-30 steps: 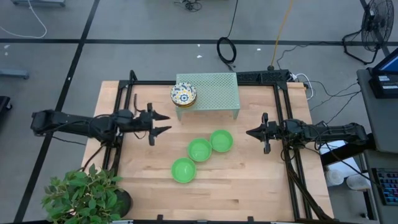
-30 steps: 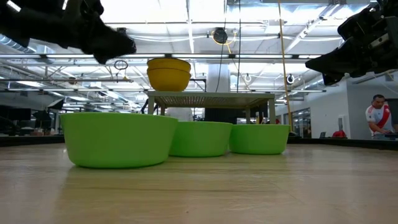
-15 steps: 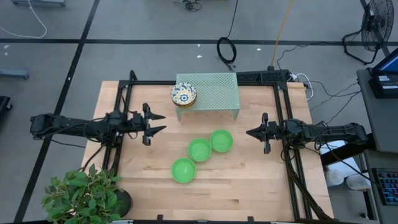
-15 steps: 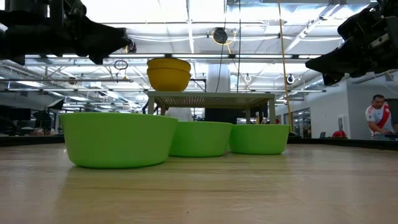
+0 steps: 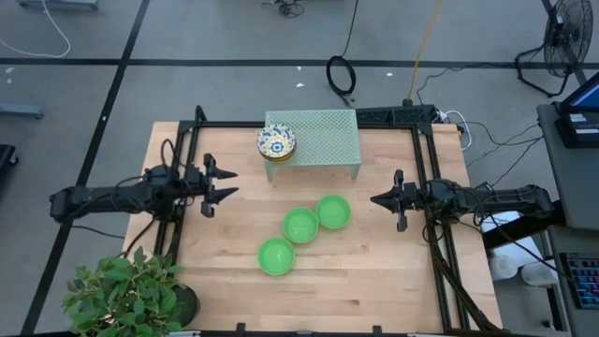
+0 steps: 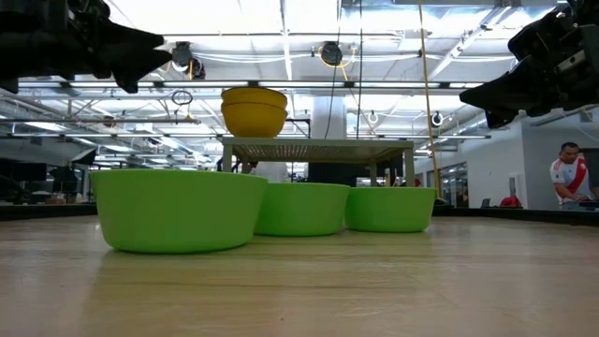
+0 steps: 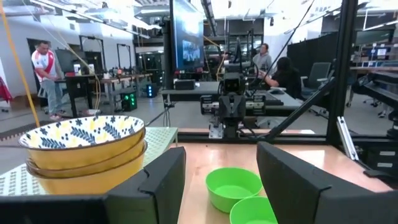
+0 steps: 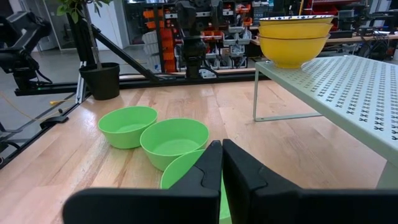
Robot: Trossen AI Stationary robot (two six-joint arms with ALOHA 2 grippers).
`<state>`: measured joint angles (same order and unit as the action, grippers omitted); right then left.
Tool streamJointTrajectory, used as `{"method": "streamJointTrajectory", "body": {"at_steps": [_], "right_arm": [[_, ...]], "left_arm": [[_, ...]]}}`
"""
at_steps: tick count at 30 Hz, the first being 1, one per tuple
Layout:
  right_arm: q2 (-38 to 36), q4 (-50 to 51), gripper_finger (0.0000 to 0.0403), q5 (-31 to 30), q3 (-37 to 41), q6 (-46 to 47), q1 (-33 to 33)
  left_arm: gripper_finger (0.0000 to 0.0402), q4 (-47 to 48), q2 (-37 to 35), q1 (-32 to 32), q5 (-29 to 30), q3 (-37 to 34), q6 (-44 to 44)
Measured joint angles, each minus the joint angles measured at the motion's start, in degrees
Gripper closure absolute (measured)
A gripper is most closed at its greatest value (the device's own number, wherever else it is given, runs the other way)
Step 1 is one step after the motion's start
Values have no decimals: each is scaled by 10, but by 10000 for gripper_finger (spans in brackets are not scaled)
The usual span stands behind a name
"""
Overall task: Pick & Place Mini bowls
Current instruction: Put the top right green bowl on the shelf
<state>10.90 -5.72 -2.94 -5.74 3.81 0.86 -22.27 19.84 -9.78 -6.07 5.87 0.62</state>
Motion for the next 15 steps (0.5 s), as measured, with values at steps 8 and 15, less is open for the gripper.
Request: {"method": "streamJointTrajectory", "body": {"at_steps": [8,15], "right_arm": [[0,0,403,0,0,0,0],[0,0,403,0,0,0,0]], "left_arm": [[199,102,-60,0,38,0,1],[199,143,-106,0,62,0,4]]}}
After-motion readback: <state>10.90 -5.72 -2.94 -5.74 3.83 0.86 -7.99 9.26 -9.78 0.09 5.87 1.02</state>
